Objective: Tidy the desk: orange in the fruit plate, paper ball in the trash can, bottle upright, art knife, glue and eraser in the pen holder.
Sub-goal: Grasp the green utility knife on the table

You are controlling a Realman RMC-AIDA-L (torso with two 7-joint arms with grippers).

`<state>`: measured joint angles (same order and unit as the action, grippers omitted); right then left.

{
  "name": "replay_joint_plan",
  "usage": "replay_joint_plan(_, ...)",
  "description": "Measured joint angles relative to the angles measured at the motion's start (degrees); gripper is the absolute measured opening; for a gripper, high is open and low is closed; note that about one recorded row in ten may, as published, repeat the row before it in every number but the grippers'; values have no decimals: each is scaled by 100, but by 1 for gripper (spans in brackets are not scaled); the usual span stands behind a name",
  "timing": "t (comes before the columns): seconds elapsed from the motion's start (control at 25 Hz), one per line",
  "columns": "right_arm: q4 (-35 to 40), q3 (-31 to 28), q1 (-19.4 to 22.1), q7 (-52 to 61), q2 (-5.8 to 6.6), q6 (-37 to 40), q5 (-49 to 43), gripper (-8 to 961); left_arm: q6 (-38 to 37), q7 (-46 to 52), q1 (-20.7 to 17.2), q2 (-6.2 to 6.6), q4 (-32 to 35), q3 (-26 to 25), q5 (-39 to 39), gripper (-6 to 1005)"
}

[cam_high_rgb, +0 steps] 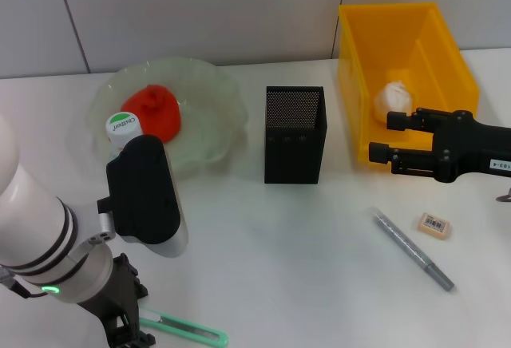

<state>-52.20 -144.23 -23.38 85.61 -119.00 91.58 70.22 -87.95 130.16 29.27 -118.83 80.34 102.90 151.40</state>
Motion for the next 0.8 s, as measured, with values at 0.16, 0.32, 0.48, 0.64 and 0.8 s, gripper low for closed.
replay_joint_plan(0.16, 0, 0, 0, 0, 0, 0, 0, 750, 4, 0, -1, 0, -1, 3, -4, 589)
replay_joint_plan(0.32, 0, 0, -6, 0, 0, 0, 0, 750, 5, 0, 1, 0, -1, 3, -3, 585)
replay_joint_plan(0.48, 0, 0, -14, 0, 0, 0, 0, 750, 10, 0, 4, 0, -2, 3, 9, 580)
replay_joint_plan(0.64, -1, 0, -21, 6, 0, 0, 0, 750, -5, 15, 34, 0, -1, -29, 10, 413)
replay_joint_plan(0.8, -1, 0, -26, 7, 0, 0, 8, 750, 4, 26, 56, 0, -18, -11, 9, 321)
